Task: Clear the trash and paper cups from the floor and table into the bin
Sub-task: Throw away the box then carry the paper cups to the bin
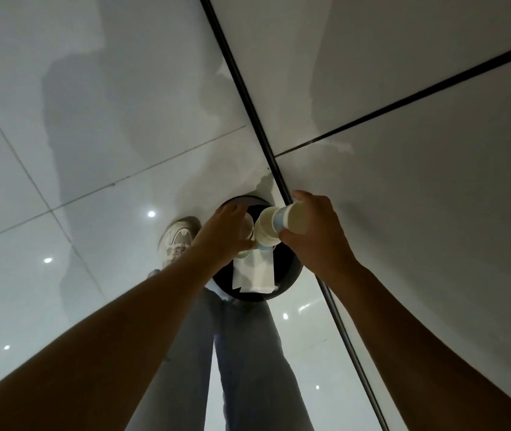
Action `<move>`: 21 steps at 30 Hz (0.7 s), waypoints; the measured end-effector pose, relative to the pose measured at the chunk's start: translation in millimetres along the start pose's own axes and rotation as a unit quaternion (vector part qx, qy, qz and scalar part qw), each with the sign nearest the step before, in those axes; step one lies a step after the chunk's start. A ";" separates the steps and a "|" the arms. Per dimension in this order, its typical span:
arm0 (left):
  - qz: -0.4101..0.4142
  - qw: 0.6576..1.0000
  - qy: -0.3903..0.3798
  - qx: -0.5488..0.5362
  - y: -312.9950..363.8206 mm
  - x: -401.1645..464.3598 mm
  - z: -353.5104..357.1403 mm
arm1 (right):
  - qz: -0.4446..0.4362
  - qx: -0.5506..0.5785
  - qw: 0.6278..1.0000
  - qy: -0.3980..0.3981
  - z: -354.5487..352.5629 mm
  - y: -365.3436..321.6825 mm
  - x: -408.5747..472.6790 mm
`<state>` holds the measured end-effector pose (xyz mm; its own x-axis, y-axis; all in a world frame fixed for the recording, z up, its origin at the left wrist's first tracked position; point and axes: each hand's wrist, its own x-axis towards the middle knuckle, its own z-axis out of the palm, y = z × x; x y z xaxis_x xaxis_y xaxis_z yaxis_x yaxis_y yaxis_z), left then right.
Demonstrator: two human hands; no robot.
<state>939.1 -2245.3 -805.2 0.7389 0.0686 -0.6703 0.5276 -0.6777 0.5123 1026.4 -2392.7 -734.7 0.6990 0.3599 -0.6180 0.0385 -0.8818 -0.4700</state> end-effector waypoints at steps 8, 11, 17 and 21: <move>0.010 1.000 -0.010 -0.020 -23.0 -4.1 16.0 | -0.004 -0.114 0.993 -0.042 34.6 13.1 41.5; 0.015 0.999 0.011 -0.036 -32.6 -14.8 15.2 | -0.020 -0.126 0.991 -0.035 39.1 8.4 54.0; 0.008 0.999 0.002 -0.038 -41.6 -22.0 14.2 | -0.027 -0.137 0.988 -0.071 49.3 6.2 52.8; 0.014 0.999 0.019 -0.034 -49.3 -19.9 8.9 | -0.009 -0.109 0.992 -0.064 65.0 11.0 50.8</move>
<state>894.7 -2219.8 -821.9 0.7680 0.0790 -0.6355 0.5332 -0.6286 0.5662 1015.8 -2364.4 -812.2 0.6012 0.3990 -0.6923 0.2129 -0.9151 -0.3424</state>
